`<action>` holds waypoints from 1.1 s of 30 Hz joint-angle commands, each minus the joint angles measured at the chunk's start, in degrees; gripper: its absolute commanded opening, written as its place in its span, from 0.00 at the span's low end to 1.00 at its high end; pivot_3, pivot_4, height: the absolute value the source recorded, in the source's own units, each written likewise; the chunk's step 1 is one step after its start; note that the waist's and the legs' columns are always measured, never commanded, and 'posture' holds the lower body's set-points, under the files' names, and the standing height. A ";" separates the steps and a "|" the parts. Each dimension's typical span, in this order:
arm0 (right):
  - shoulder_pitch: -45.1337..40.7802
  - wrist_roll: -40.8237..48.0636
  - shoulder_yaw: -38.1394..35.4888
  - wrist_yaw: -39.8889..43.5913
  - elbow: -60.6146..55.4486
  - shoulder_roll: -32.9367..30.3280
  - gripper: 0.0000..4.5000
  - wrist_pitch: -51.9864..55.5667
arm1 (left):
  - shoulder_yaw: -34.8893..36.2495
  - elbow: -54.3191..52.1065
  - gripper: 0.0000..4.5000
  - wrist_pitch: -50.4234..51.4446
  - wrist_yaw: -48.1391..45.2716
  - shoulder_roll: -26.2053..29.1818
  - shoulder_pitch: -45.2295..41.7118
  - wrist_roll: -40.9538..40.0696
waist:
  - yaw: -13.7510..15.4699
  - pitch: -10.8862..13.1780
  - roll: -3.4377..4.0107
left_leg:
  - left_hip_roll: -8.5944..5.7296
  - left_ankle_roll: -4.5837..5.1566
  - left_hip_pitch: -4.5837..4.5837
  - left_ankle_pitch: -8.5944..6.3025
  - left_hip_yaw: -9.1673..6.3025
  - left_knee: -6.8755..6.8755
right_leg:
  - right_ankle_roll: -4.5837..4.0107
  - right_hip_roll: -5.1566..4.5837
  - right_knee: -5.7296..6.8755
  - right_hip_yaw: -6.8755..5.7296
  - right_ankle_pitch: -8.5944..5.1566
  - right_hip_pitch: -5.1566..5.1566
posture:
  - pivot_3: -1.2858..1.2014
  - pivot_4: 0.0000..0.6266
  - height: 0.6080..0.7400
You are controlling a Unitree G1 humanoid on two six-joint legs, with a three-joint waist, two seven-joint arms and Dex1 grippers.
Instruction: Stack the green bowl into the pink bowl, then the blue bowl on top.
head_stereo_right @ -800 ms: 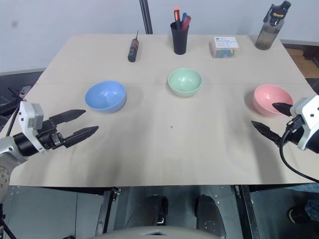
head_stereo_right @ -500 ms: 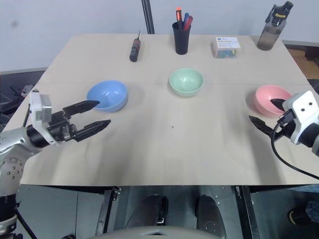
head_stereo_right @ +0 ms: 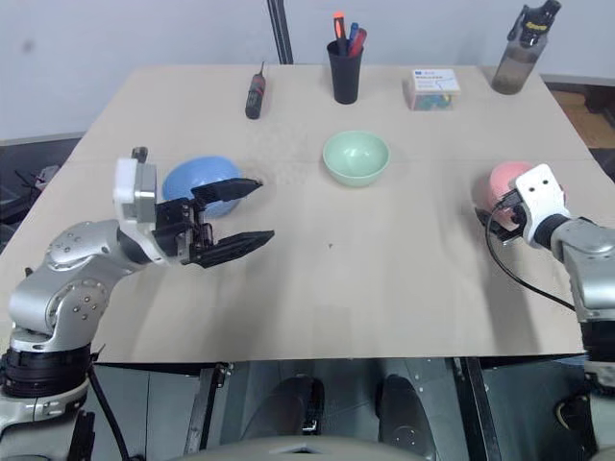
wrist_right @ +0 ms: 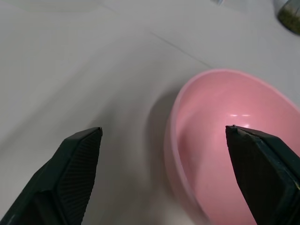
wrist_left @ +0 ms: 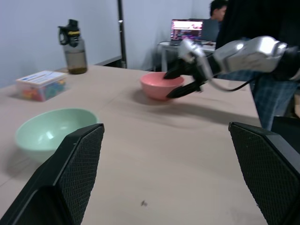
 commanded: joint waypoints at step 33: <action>1.86 10.78 21.68 14.68 -34.92 12.07 0.34 14.63 | -2.98 1.46 1.00 -5.90 15.26 -2.03 0.12 18.45 | 0.31 0.00 -0.02 | -0.06 -0.01 -0.02 0.01 -0.21 0.07 | 0.00 -0.02 0.01 -0.17 0.00 0.04 | 0.52 0.24 1.00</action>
